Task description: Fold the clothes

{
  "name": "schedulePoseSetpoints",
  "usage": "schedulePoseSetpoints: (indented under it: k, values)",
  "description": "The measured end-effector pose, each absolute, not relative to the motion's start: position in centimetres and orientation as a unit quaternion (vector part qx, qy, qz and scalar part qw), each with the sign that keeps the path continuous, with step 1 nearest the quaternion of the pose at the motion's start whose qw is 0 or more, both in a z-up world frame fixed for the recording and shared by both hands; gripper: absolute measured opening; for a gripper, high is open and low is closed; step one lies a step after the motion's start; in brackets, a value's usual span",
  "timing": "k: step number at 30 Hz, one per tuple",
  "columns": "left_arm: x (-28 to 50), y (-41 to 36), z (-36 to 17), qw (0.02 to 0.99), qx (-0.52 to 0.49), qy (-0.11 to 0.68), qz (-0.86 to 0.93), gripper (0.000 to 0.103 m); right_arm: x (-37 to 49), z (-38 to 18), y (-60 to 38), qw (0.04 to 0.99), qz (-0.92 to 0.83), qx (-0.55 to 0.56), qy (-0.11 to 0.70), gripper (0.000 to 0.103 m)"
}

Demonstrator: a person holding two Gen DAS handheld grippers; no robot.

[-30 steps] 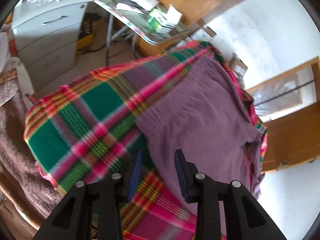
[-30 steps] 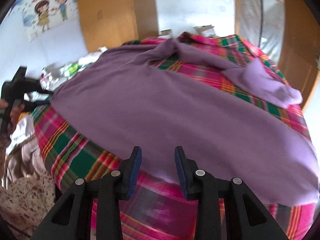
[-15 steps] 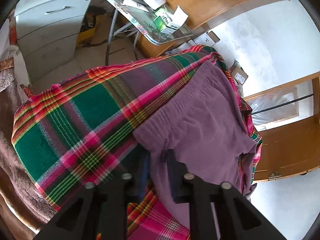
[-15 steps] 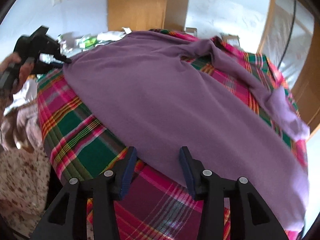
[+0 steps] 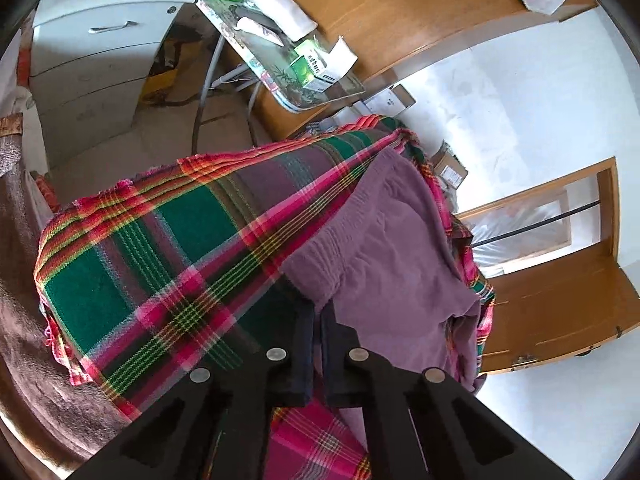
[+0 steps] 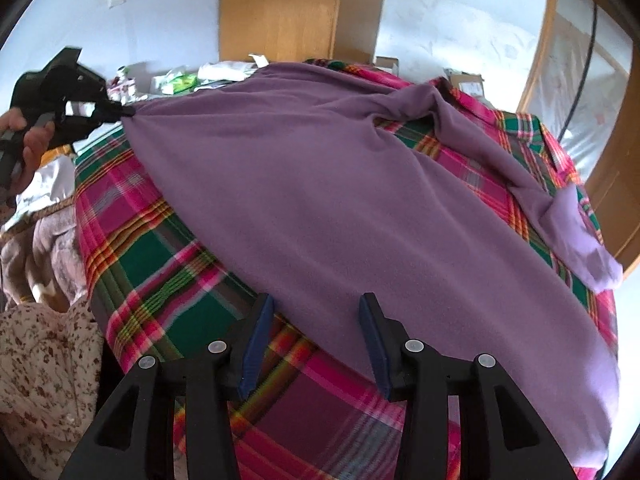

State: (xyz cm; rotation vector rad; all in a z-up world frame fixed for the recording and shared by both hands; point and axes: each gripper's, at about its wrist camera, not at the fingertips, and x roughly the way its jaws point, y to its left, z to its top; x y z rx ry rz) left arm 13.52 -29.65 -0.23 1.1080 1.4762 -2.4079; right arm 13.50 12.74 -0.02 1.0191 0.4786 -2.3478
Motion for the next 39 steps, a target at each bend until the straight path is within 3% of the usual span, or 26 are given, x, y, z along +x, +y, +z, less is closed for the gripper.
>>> schedulePoseSetpoints:
  k: [7, 8, 9, 10, 12, 25, 30, 39]
  values:
    - [13.6, -29.8, 0.5, 0.044, 0.351, 0.493, -0.795, 0.003, 13.5, 0.0, 10.5, 0.25, -0.876, 0.356, 0.21, 0.043]
    - [13.6, -29.8, 0.3, 0.045, 0.353, 0.494, -0.794, 0.003, 13.4, 0.0, 10.4, 0.247, -0.877, 0.356, 0.209, 0.037]
    - [13.7, -29.8, 0.2, 0.047, 0.354, 0.494, -0.792, 0.003, 13.3, 0.0, 10.3, 0.247, -0.877, 0.356, 0.208, 0.019]
    - [13.8, -29.9, 0.1, 0.049, 0.355, 0.496, -0.791, 0.002, 13.3, 0.0, 10.2, 0.248, -0.876, 0.356, 0.208, 0.008]
    - [14.1, -30.0, -0.1, 0.049, 0.356, 0.498, -0.789, 0.002, 13.5, -0.1, 9.9, 0.243, -0.877, 0.354, 0.216, 0.004]
    - [14.4, -30.8, -1.9, 0.073, 0.39, 0.503, -0.767, 0.003, 13.4, 0.3, 9.9, 0.266, -0.864, 0.379, 0.195, 0.008]
    - [15.3, -31.8, -1.0, 0.095, 0.391, 0.49, -0.773, 0.003, 12.4, 1.5, 11.5, 0.292, -0.855, 0.406, 0.138, 0.016]
    - [12.1, -31.6, 2.9, 0.085, 0.386, 0.448, -0.802, 0.009, 8.4, 6.1, 16.4, 0.279, -0.87, 0.404, 0.047, 0.016]
